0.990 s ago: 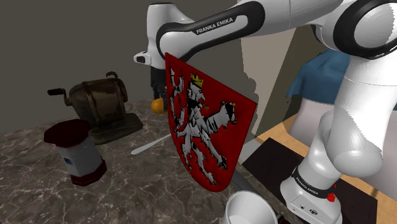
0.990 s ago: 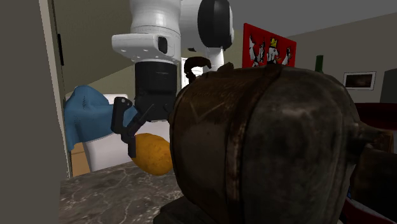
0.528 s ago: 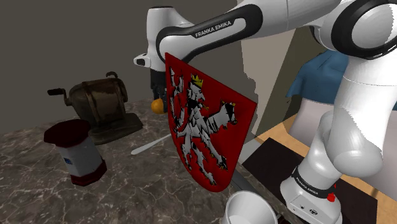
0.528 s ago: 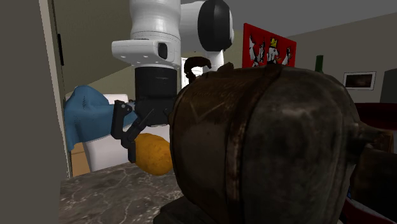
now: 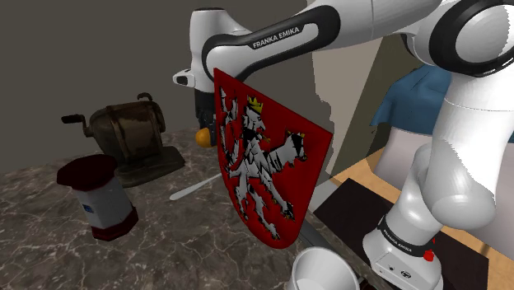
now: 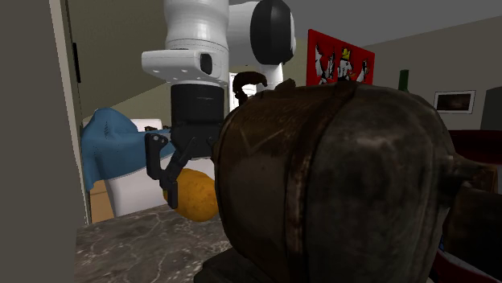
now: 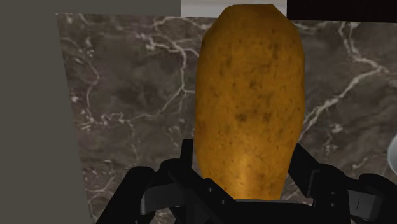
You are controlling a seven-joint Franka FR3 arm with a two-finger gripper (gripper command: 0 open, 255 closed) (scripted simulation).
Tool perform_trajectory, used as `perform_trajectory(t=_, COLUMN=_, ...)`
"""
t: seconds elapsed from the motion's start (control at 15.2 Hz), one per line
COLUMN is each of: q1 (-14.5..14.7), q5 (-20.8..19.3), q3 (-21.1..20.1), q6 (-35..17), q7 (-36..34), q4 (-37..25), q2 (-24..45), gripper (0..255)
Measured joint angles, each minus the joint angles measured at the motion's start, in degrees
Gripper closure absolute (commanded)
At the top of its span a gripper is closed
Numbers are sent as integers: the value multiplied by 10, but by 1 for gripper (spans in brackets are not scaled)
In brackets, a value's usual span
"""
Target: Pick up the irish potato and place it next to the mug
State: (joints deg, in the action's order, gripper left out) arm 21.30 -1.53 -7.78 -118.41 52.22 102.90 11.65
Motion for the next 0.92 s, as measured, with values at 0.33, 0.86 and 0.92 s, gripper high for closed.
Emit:
perform_trajectory(t=0.33, q1=0, q5=0, q3=0, q6=4, q7=0, q4=-3, q2=0, gripper=255)
perform_trajectory(t=0.86, q1=0, q5=2, q3=-1, q6=58, q7=1, q4=-45, q2=-13, gripper=255)
perform_trajectory(t=0.92, q1=0, q5=2, q3=0, q6=66, q7=2, q4=-55, q2=-11, gripper=255)
